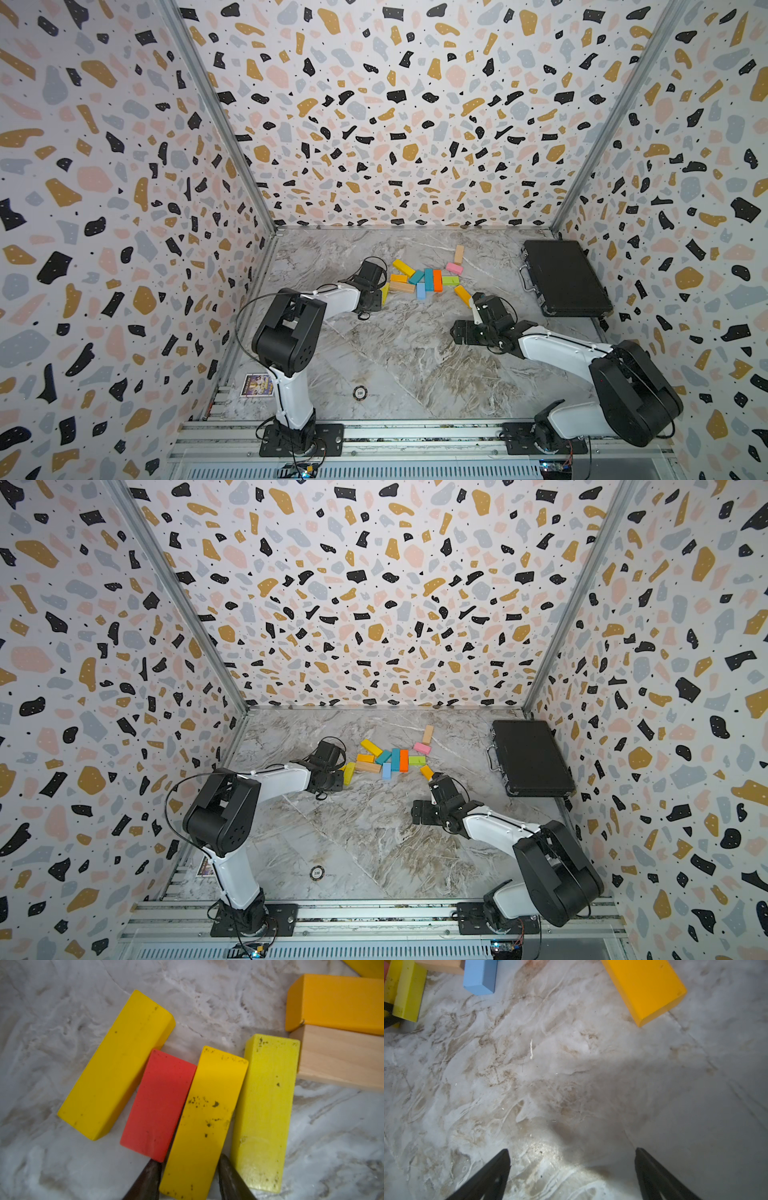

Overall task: Assemble the letter h with building blocks
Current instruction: Move the building block to the center of the board.

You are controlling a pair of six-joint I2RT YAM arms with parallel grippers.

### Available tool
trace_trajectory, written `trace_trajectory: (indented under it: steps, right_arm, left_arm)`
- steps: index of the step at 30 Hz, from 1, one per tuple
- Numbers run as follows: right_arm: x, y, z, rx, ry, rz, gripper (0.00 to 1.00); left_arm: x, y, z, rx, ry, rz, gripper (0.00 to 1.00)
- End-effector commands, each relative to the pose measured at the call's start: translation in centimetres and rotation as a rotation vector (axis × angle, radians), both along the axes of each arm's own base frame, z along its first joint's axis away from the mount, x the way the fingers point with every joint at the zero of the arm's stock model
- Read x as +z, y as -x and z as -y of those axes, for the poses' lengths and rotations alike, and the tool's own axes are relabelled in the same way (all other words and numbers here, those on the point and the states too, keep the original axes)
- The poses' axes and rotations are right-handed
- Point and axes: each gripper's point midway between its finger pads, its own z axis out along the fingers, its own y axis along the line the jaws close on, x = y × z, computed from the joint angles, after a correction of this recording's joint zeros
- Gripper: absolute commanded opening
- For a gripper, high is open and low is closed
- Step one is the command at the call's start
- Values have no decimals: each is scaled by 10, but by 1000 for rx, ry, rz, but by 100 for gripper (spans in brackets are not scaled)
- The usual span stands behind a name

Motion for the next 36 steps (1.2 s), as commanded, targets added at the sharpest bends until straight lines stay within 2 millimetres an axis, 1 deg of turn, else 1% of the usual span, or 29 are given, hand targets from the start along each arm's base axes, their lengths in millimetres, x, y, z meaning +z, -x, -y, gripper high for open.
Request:
trace_trajectory:
  steps: [1,3,5,9,12,16,18,23,32,34,36]
  right_arm:
    - [-1,1,2,6,19,4,95]
    - [-1,0,3,2,25,9,96]
    - [-1,0,3,1,26,9,95]
    - [-1,1,4,-2,27,14,96]
    - [0,1,4,-3,24,15,96]
    - [1,2,3,1,12,13,96]
    - [2,3,3,-1,12,17,96]
    - [-1,3,4,-4,17,5,96]
    - [0,4,7,-13,23,9,96]
    - [0,4,7,-15,26,9,96]
    - [0,4,8,-17,30,11,96]
  left_arm:
    - [-20,24,-3,-16,-30,-100,38]
    - [-16,28,-3,-13,-26,-95,34]
    - [-9,35,-3,-9,-20,-80,33]
    - [8,58,-2,-5,11,-50,28]
    - [18,79,-3,-9,41,-46,27]
    - [21,104,-5,-8,101,-71,26]
    - [20,111,-6,-9,114,-82,25]
    - [12,113,-11,1,90,-92,22]
    - [3,111,-11,14,74,-114,21]
    - [2,110,-11,19,70,-113,21]
    - [1,109,-12,20,67,-116,24]
